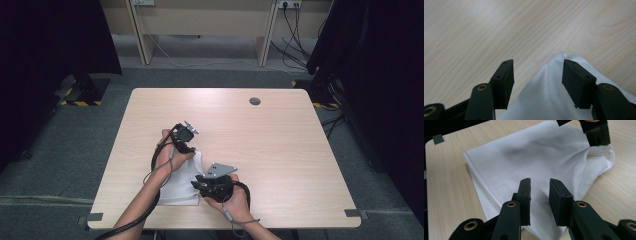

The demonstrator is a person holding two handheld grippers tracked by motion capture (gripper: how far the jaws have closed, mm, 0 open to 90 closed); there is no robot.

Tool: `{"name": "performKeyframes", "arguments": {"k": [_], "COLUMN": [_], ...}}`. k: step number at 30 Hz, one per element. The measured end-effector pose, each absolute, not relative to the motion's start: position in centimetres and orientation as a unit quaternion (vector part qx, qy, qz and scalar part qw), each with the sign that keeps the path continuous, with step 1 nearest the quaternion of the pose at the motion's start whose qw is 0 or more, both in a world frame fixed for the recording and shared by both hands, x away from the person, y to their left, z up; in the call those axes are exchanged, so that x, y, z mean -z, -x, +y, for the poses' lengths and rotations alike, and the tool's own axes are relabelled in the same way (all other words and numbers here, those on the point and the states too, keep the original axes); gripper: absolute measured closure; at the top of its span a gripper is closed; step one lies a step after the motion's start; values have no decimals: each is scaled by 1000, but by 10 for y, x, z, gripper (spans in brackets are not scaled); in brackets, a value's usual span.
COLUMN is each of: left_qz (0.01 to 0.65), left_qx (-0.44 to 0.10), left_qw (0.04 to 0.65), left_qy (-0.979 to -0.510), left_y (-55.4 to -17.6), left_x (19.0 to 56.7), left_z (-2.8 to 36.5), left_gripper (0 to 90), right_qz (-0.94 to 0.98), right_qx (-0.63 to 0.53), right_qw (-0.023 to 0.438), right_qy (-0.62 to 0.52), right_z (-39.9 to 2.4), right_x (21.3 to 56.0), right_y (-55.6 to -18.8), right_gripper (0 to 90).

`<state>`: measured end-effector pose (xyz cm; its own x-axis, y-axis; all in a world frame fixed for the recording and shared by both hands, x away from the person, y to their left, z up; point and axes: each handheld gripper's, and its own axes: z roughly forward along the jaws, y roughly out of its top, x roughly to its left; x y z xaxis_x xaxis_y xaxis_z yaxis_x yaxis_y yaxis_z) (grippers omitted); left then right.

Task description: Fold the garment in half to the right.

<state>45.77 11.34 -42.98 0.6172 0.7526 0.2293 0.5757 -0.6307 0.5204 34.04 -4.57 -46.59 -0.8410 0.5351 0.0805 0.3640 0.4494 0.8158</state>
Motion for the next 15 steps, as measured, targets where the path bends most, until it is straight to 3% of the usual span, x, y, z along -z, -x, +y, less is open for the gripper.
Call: {"name": "performKeyframes", "arguments": {"k": [15], "left_qz": [367], "left_qx": [-205], "left_qw": [205], "left_qy": [-884], "left_y": [-457], "left_x": [441], "left_z": [99], "left_gripper": [405], "right_qz": [853], "right_qx": [-440], "right_qw": [85], "right_qy": [-267], "right_z": [-44], "right_x": [473], "right_y": [-339], "right_gripper": [704]}}
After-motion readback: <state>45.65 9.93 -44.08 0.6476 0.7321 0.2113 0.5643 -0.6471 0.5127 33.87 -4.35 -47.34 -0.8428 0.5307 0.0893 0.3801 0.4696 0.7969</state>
